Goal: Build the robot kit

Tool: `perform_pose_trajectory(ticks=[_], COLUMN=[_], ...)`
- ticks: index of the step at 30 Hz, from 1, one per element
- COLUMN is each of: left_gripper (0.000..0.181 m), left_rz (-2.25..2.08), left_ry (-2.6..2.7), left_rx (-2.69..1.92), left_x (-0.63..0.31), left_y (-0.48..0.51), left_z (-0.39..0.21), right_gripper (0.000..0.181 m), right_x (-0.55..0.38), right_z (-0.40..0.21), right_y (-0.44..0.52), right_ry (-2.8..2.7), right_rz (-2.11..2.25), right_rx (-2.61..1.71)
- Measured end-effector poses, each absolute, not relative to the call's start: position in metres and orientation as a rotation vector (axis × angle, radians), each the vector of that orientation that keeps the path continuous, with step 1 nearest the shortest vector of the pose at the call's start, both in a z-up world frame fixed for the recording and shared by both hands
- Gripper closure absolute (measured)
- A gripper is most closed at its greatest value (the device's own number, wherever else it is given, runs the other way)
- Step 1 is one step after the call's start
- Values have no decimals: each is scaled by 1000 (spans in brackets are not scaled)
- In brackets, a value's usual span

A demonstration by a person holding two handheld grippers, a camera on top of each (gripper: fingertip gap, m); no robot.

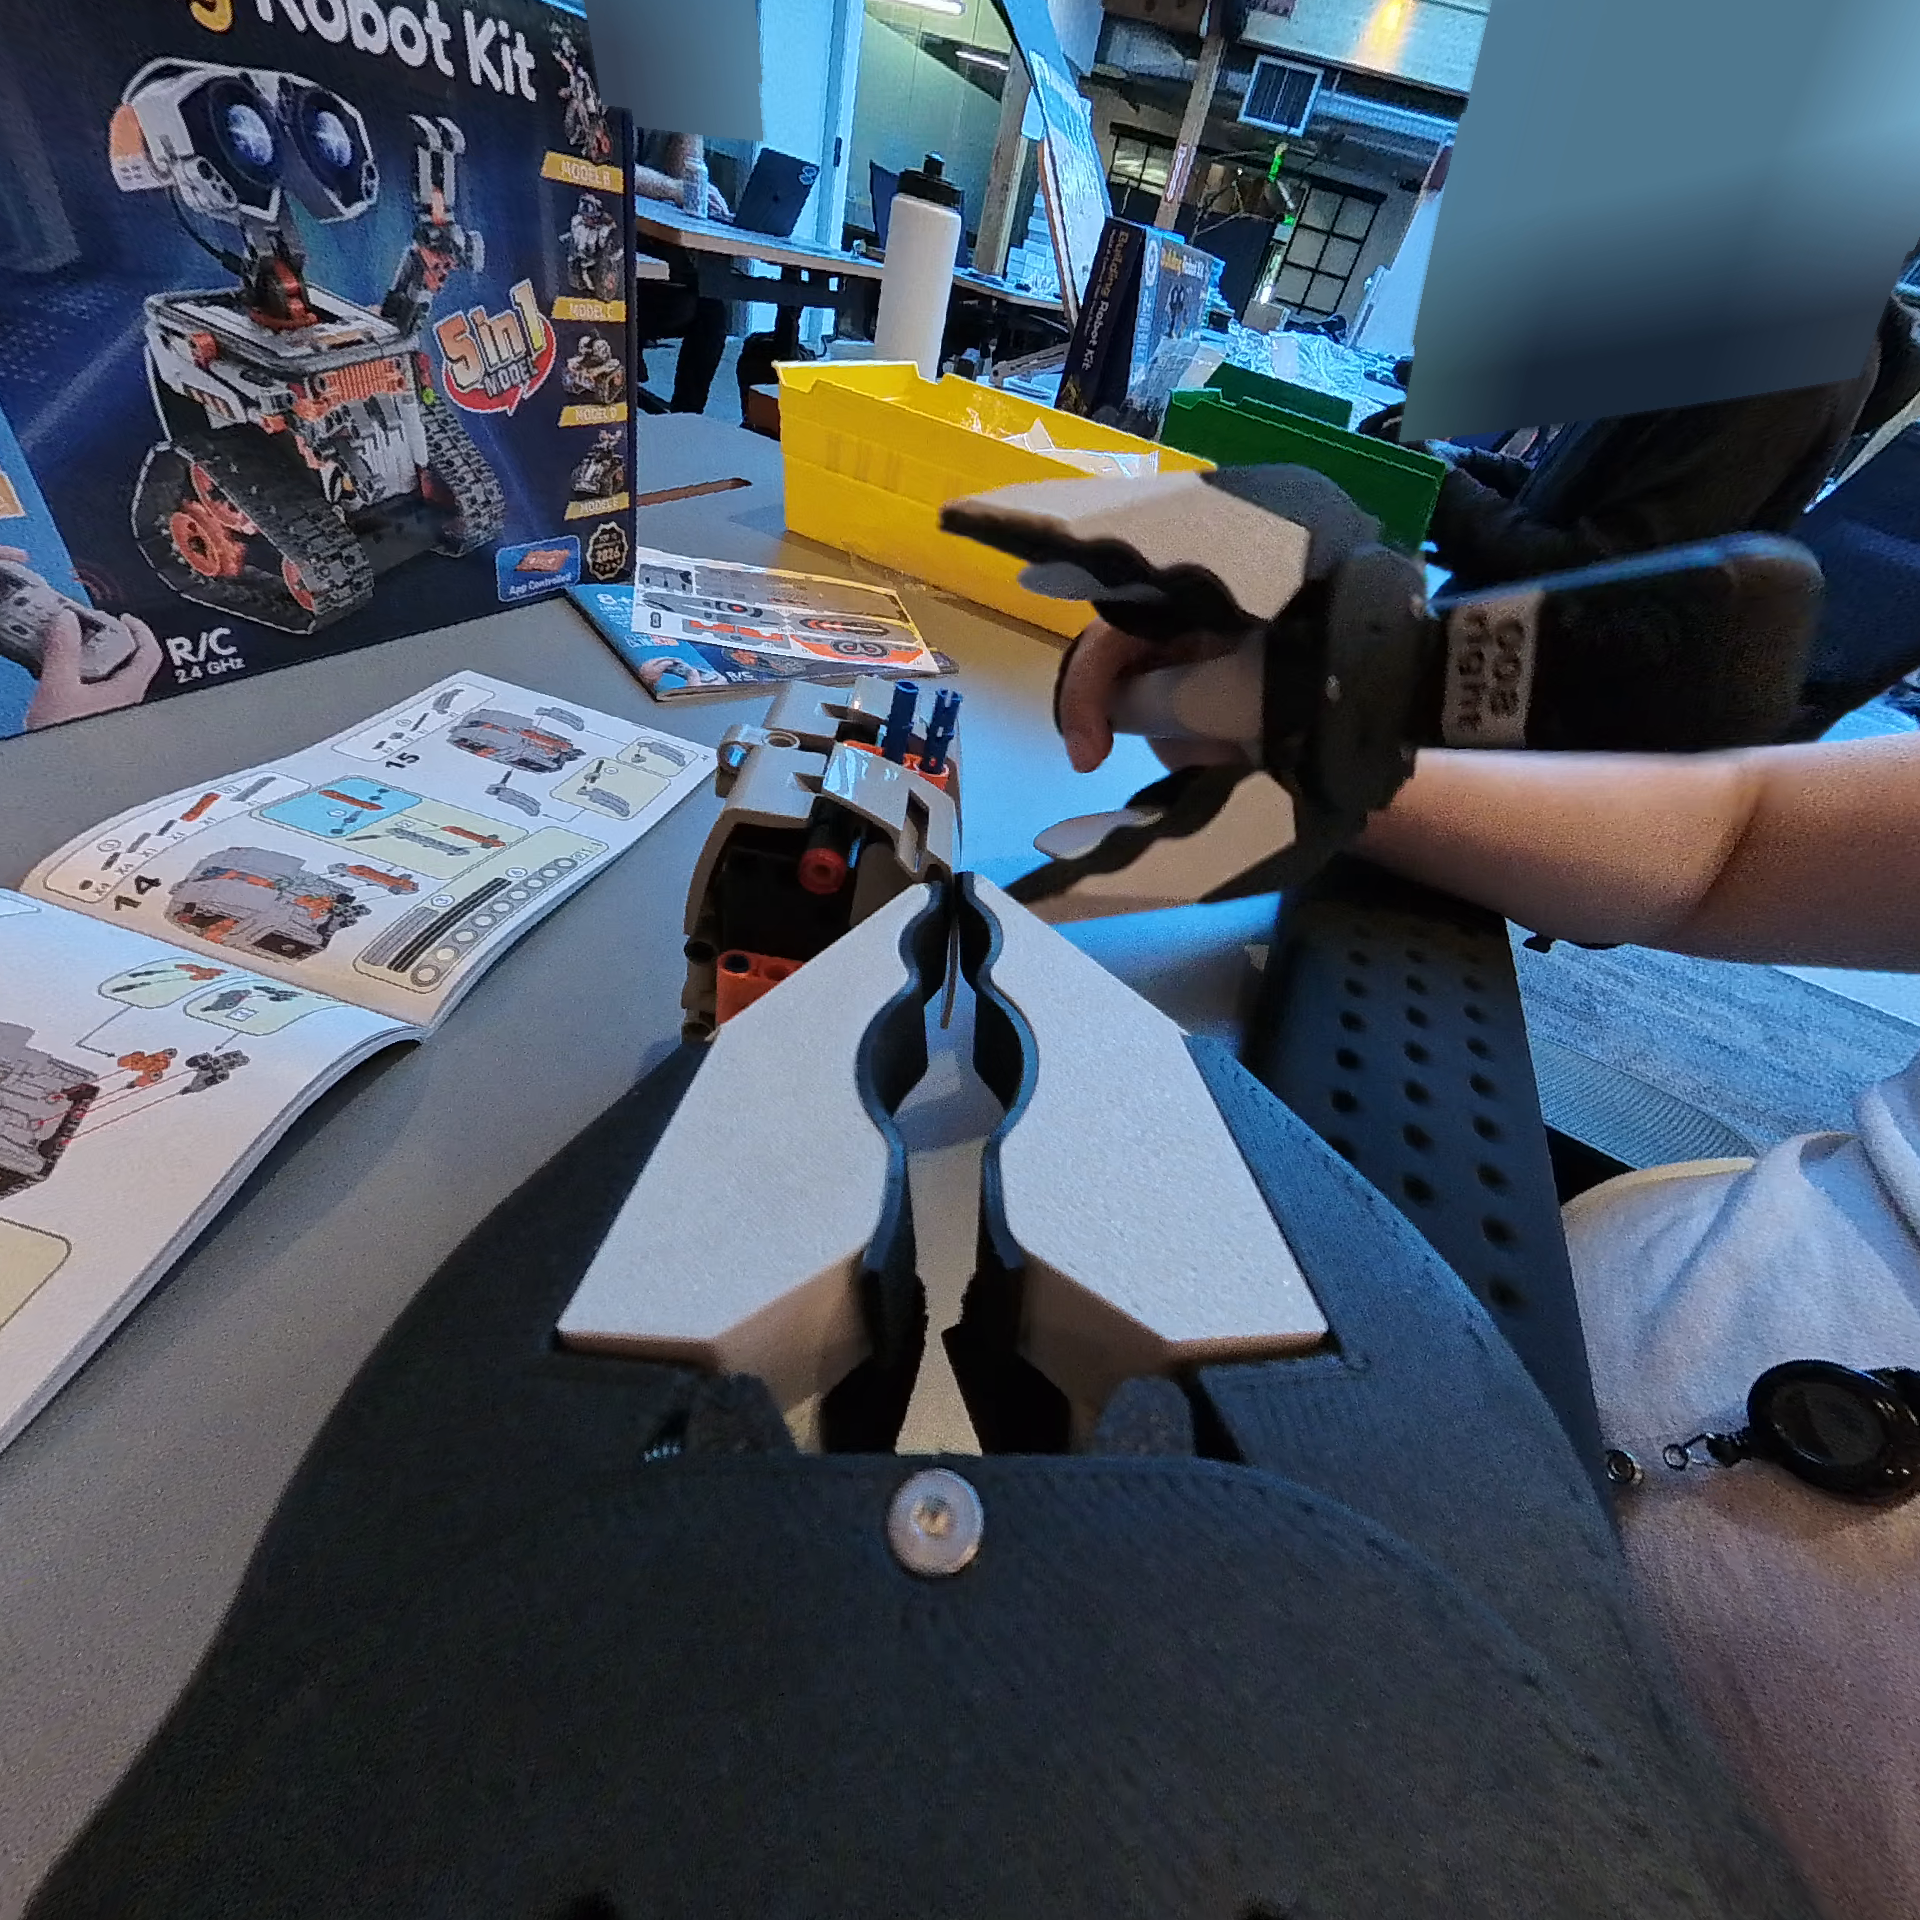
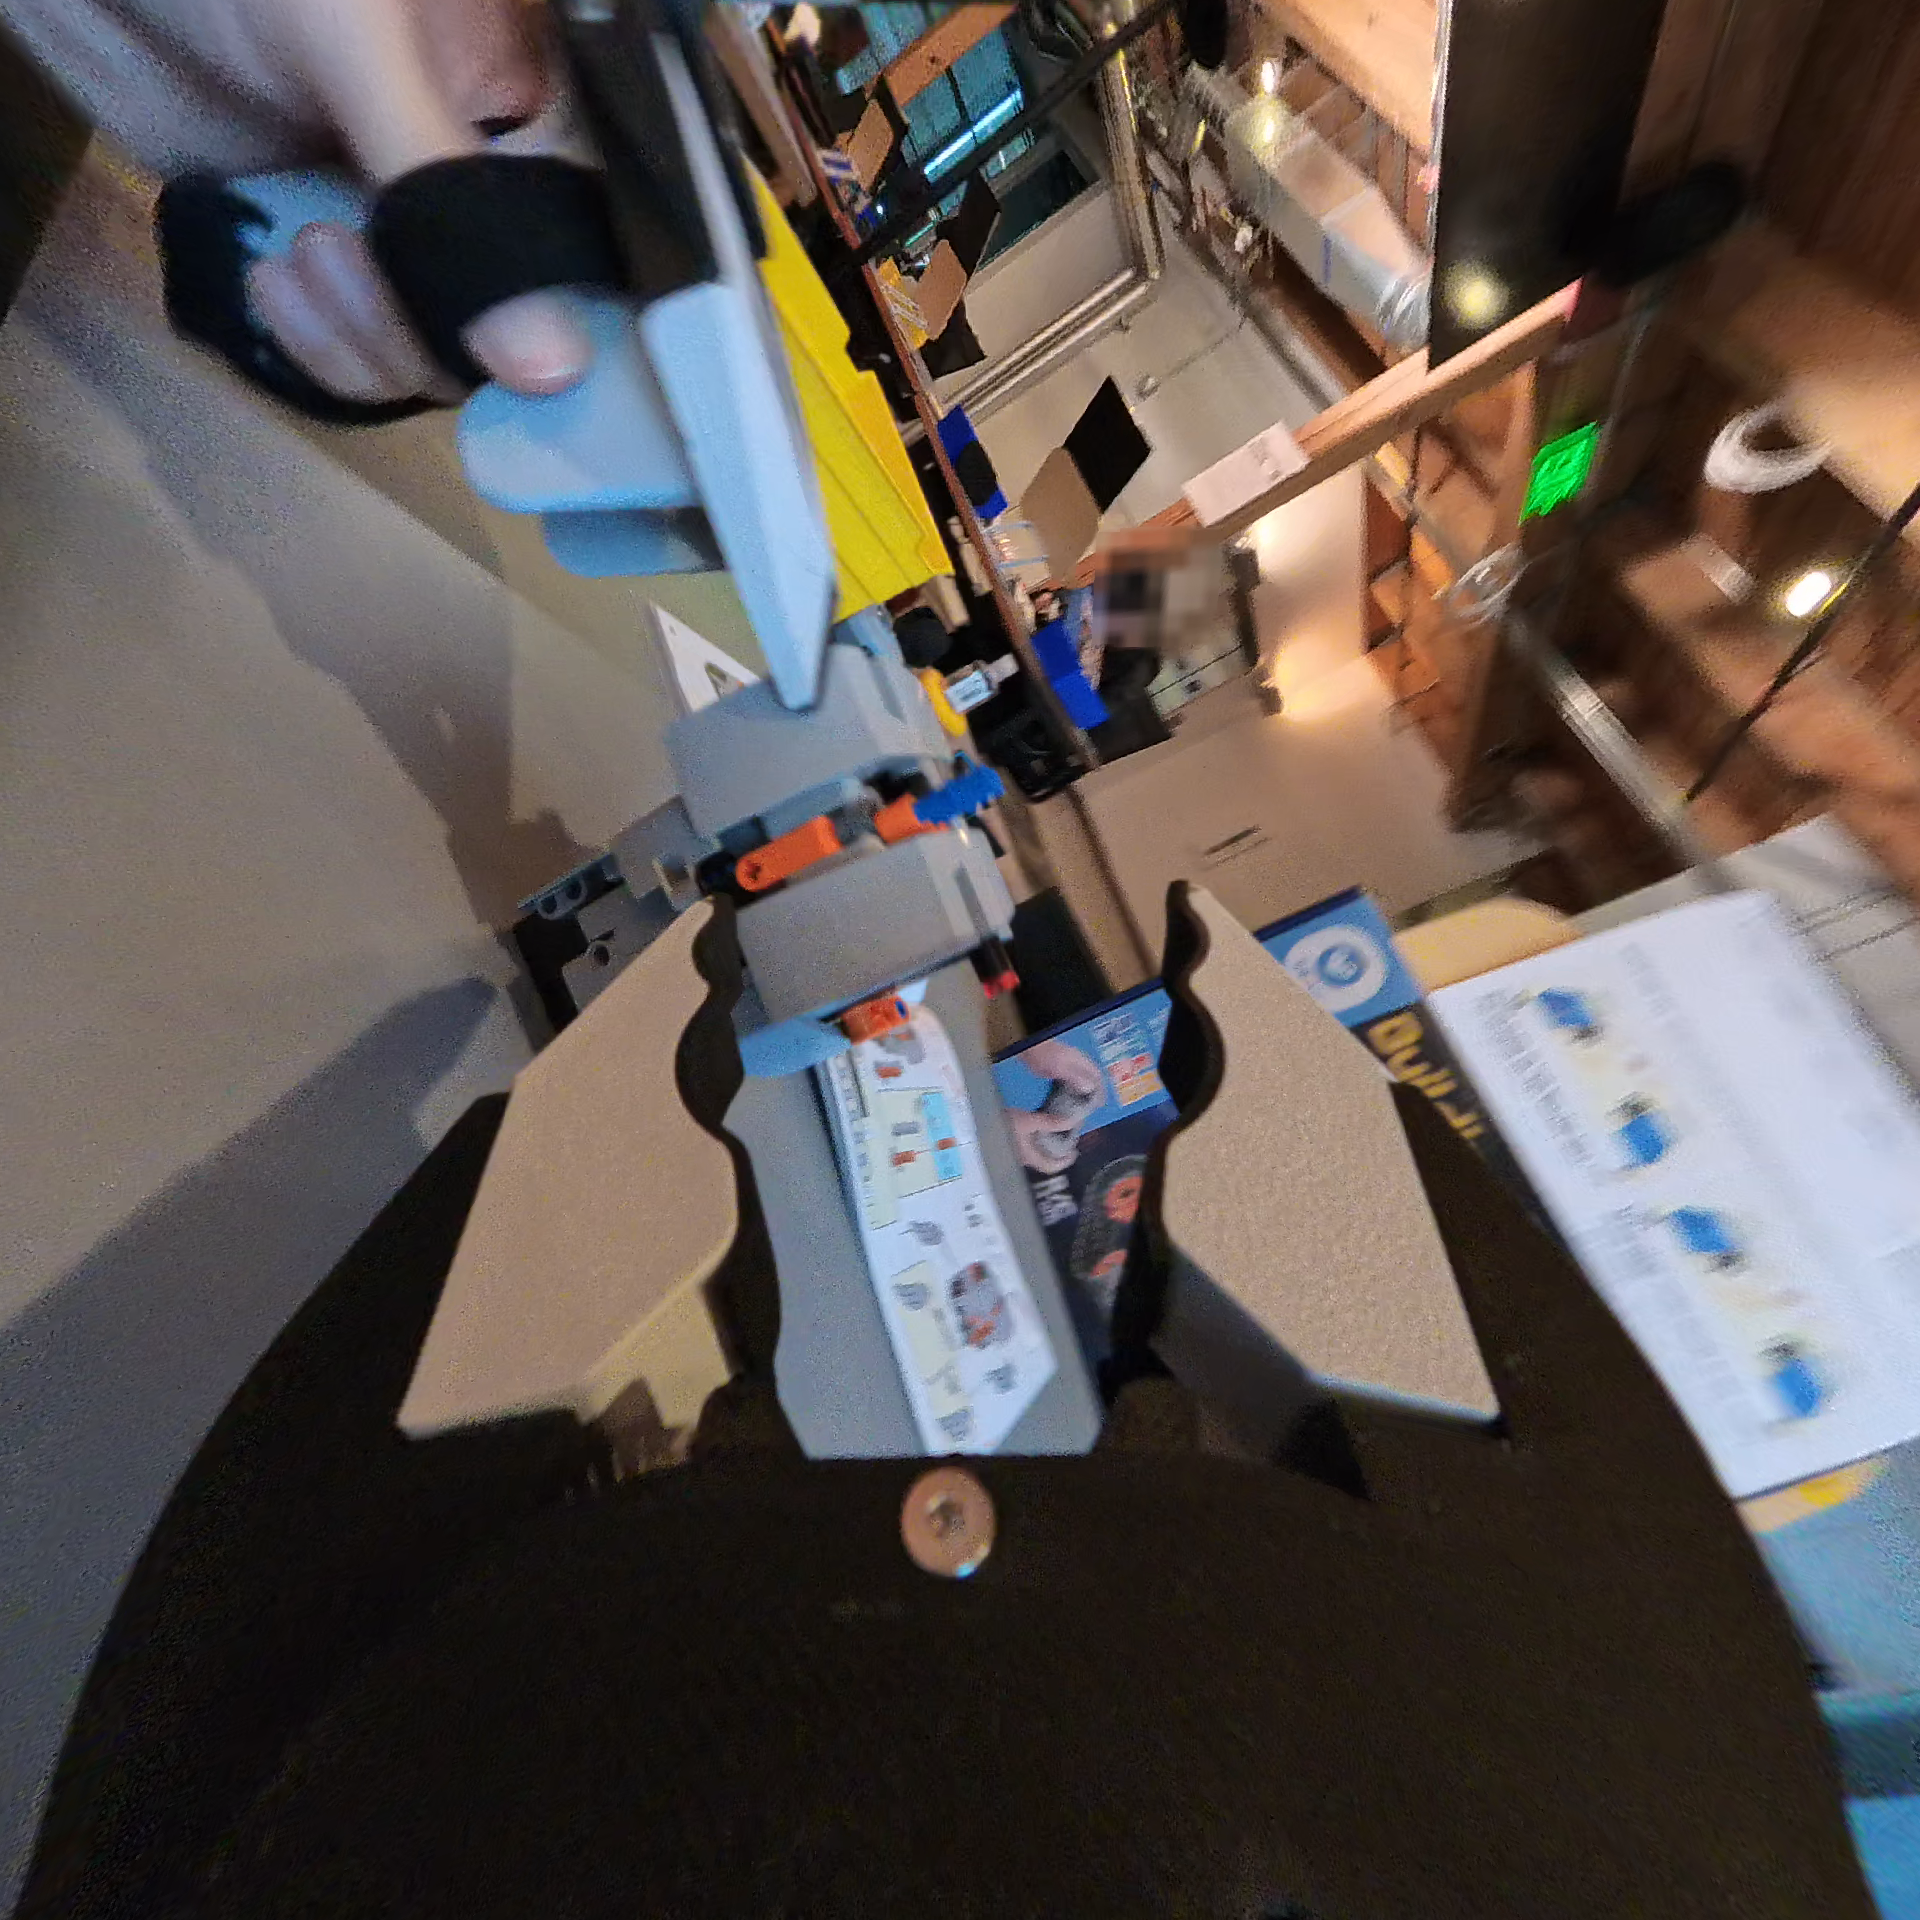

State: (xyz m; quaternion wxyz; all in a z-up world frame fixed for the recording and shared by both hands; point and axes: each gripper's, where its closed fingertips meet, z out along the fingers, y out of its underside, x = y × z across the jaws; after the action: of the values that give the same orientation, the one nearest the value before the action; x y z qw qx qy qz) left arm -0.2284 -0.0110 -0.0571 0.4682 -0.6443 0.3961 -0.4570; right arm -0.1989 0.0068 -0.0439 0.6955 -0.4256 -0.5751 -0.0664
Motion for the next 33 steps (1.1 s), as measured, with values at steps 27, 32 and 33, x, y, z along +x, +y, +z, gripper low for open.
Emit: perform_pose_trajectory(ticks=[27, 32, 33], left_gripper=[181, 181, 181], left_rz=[-1115, -1108, -1114], left_ry=[972, 1004, 1005], left_rx=[-1551, -1537, -1538], left_x=[-235, -235, -235], left_y=[-10, -11, -10], left_z=[-57, -58, -58], right_gripper=[131, 129, 129], right_x=[-207, -207, -207], right_z=[-90, -92, -92], right_y=[20, 20, 20], right_ry=[-1344, -1362, -1362], right_rz=[476, 411, 405], right_rx=[-1323, -1306, -1306])
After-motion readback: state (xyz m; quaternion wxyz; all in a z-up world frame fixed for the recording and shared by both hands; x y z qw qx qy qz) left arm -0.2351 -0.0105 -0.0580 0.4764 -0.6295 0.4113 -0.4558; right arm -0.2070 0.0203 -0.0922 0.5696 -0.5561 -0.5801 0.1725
